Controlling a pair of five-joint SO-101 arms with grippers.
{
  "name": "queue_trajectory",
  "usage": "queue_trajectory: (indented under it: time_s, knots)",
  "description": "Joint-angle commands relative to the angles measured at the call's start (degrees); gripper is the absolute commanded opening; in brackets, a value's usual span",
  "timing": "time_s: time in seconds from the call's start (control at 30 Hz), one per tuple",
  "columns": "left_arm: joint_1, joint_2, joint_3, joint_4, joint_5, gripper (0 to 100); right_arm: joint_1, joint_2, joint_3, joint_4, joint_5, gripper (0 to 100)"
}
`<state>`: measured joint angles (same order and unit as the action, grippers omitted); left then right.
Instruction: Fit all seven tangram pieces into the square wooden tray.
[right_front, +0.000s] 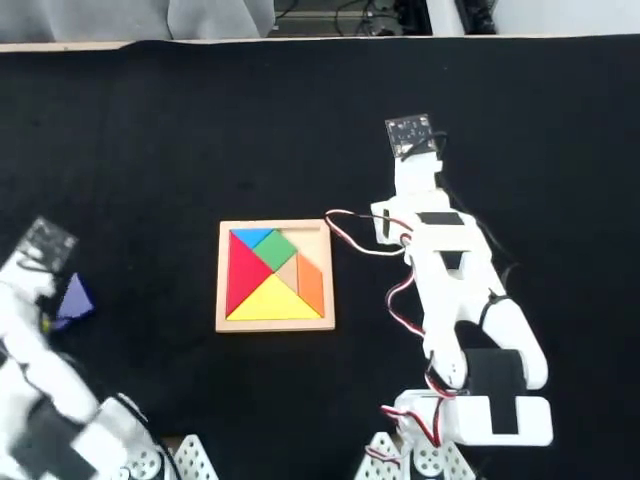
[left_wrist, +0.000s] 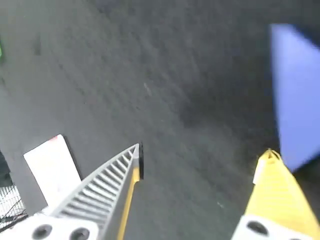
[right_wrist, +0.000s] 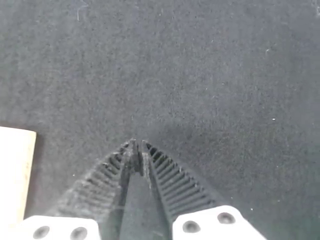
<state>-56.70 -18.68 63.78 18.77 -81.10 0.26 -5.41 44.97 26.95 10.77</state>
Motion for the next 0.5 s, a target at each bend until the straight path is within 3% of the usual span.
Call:
queue_trajectory:
  time_s: [0.0,0.07,0.17,0.33,0.4,0.47]
  knots:
    - [3.1,-15.6,16.7,0.7,-2.5,36,-1.1,-0.4,-1.0,-0.9,0.0,1.1]
    - [7.3,-22.3,21.2,0.8,1.6,36,-1.1,-0.4,-1.0,-0.9,0.0,1.1]
    - [13.2,-31.7,21.8,4.0,15.8,36,-0.9,-0.4,-1.0,-0.9,0.0,1.1]
    - [18.1,-42.2,4.5,35.0,17.0,36,-0.9,-0.4,-1.0,-0.9,0.0,1.1]
    - [19.8,-42.5,-1.9,40.3,17.3,36,-0.9,-0.4,-1.0,-0.9,0.0,1.1]
    - [21.0,-41.4,-5.1,39.6,19.5,36,-0.9,-0.4,-1.0,-0.9,0.0,1.1]
